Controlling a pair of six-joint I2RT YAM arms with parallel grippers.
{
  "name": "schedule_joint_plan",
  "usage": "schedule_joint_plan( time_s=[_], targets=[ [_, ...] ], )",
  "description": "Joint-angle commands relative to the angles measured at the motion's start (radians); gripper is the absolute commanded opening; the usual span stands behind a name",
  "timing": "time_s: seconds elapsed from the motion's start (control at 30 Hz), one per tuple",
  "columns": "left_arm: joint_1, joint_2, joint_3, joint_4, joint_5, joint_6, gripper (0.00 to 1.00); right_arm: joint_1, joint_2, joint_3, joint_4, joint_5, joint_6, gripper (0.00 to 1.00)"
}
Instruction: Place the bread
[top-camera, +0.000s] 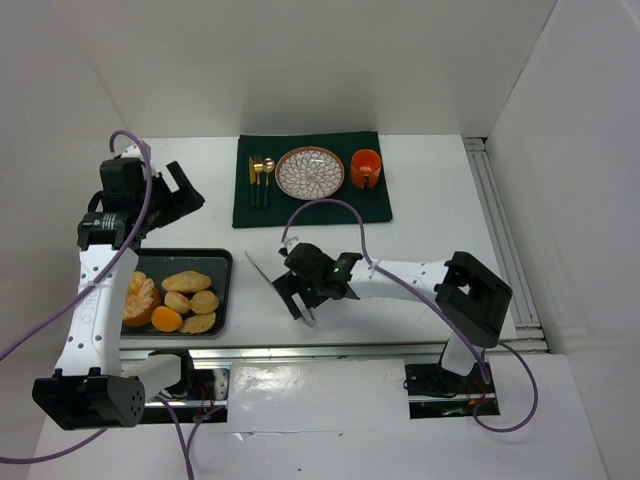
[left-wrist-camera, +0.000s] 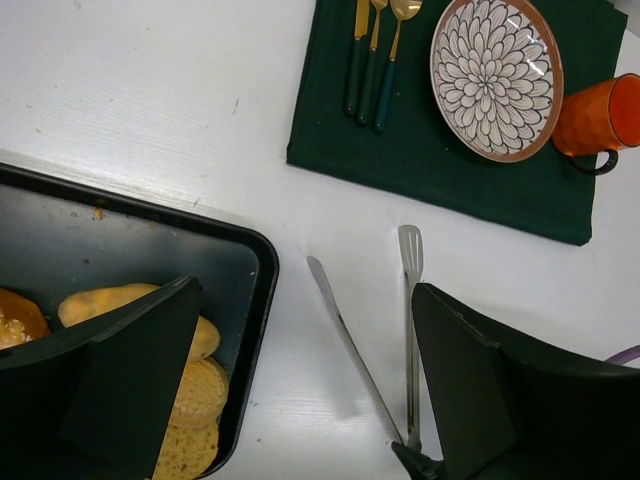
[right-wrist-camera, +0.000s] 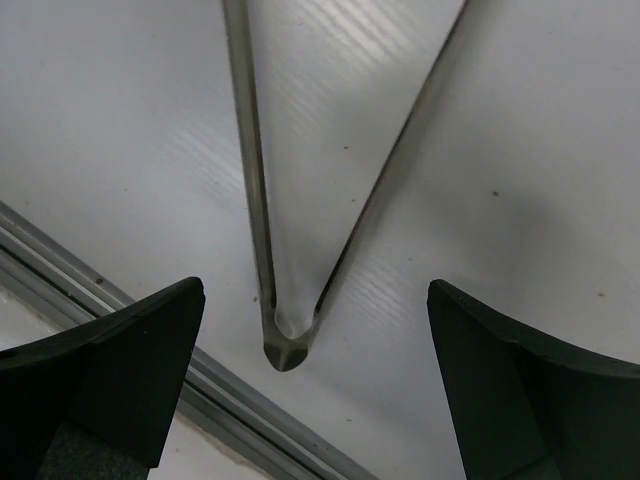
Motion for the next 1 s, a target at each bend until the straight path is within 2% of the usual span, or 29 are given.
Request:
schedule_joint_plan(
  time_s=[0.0, 0.27, 0.43, 0.53, 0.57, 0.63, 0.7, 0.77, 0.8, 0.93, 0.97],
  targets=[
    [0.012, -0.008, 0.023, 0.013, 0.017, 0.003, 1.0, 0.034, 0.027, 0.013, 0.069, 0.029, -0.048, 1.0],
    [0.012, -0.008, 0.014, 0.013, 0.028, 0.021, 1.0, 0.046, 0.22, 0.134, 0.067, 0.141, -0.077, 1.0],
    [0.021, 0.001, 0.014, 0.013, 0.038, 0.021, 1.0, 0.055, 0.252, 0.169, 0.119, 0.269, -0.053, 1.0],
    [0.021, 0.001, 0.014, 0.013, 0.049, 0.021, 1.0, 0.055, 0.275, 0.169, 0.145, 0.296, -0.031, 1.0],
    [0.021, 0.001, 0.014, 0.013, 0.049, 0.021, 1.0, 0.055, 0.275, 0.153, 0.156, 0.296, -0.019, 0.92],
    [0.021, -0.008, 0.005, 0.013, 0.058, 0.021, 1.0, 0.055, 0.235, 0.119, 0.223, 0.267, -0.019, 0.84],
    [0.021, -0.008, 0.005, 0.013, 0.058, 0.032, 1.0, 0.055, 0.193, 0.08, 0.254, 0.248, -0.031, 0.69],
    [0.021, -0.008, 0.005, 0.013, 0.058, 0.032, 1.0, 0.055, 0.166, 0.071, 0.264, 0.239, -0.045, 0.59],
    [0.021, -0.008, 0.005, 0.013, 0.058, 0.032, 1.0, 0.055, 0.14, 0.071, 0.264, 0.239, -0.045, 0.47],
    [0.021, -0.018, 0.017, 0.013, 0.058, 0.023, 1.0, 0.055, 0.044, 0.082, 0.213, 0.253, -0.077, 0.33],
    [0.021, -0.018, 0.028, 0.013, 0.069, 0.023, 1.0, 0.055, 0.021, 0.094, 0.186, 0.203, -0.092, 0.31]
  ],
)
